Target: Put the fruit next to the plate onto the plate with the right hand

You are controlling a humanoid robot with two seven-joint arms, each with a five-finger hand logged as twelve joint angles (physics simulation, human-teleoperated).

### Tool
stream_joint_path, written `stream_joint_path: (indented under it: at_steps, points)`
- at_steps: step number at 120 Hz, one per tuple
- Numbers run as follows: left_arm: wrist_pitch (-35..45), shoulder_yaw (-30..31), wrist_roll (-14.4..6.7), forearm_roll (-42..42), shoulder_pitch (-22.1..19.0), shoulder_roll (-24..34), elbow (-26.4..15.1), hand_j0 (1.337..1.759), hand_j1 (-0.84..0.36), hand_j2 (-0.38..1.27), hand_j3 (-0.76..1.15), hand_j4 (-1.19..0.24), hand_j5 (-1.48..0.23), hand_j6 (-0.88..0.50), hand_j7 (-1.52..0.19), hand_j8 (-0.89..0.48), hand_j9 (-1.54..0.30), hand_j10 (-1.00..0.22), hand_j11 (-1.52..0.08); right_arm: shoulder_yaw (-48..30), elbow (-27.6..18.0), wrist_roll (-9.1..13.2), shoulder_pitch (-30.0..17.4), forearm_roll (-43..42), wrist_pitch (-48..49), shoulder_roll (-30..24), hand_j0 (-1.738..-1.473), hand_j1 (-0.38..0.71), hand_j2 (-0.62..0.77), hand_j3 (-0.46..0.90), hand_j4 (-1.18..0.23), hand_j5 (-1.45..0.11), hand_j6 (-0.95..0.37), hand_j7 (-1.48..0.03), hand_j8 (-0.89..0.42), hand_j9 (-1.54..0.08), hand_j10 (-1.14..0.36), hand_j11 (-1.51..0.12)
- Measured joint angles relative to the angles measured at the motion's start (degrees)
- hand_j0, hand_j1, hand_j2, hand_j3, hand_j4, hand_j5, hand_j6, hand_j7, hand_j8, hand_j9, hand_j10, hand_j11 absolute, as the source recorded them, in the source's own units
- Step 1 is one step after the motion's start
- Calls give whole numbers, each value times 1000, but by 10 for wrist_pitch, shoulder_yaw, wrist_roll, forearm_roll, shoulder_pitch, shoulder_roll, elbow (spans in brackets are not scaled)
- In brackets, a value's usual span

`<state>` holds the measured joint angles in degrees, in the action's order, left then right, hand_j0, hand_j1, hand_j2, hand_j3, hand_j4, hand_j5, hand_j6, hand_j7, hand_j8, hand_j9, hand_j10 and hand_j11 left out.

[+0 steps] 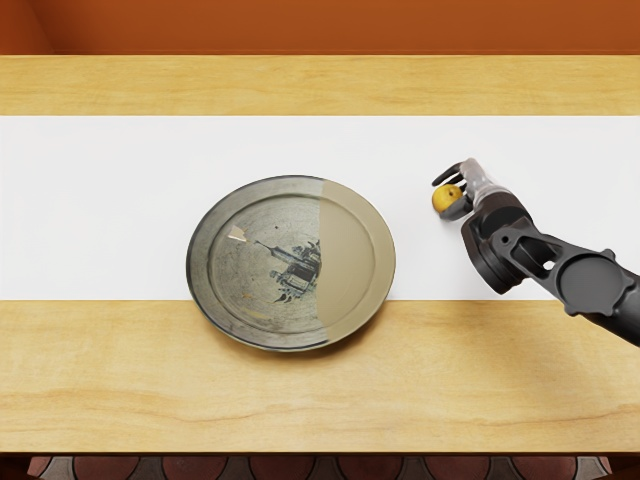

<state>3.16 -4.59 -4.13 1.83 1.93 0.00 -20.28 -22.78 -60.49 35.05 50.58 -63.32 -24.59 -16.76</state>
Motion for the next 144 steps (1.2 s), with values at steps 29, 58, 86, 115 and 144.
stream_joint_path:
  at_steps: [29, 58, 86, 115, 144]
  points:
    - [0, 0, 0, 0, 0, 0, 0, 1658, 328, 3, 0, -17, -23, -17, -23, -17, -23, -17, -23, -5, -1, 0, 21, 17, 8, 1, -1654, 263, 198, 0, -631, -784, -489, -800, -424, -809, -634, -809]
    - [0, 0, 0, 0, 0, 0, 0, 1658, 328, 3, 0, -17, -23, -17, -23, -17, -23, -17, -23, -8, -1, -1, 71, 90, 76, 0, -1658, 260, 209, 1, -601, -794, -500, -787, -429, -806, -638, -808]
    - [0, 0, 0, 0, 0, 0, 0, 1658, 328, 3, 0, -17, -23, -17, -23, -17, -23, -17, -23, -9, -3, -1, 97, 132, 120, -1, -1658, 257, 195, 0, -591, -788, -503, -778, -432, -796, -638, -800]
    - [0, 0, 0, 0, 0, 0, 0, 1658, 328, 3, 0, -17, -23, -17, -23, -17, -23, -17, -23, -30, -6, -1, 109, 145, 172, 4, -1658, 255, 187, 0, -591, -784, -504, -776, -433, -792, -639, -796]
    - [0, 0, 0, 0, 0, 0, 0, 1658, 328, 3, 0, -17, -23, -17, -23, -17, -23, -17, -23, -41, -8, -1, 111, 147, 204, 28, -1658, 260, 195, 1, -587, -785, -501, -774, -431, -791, -636, -795]
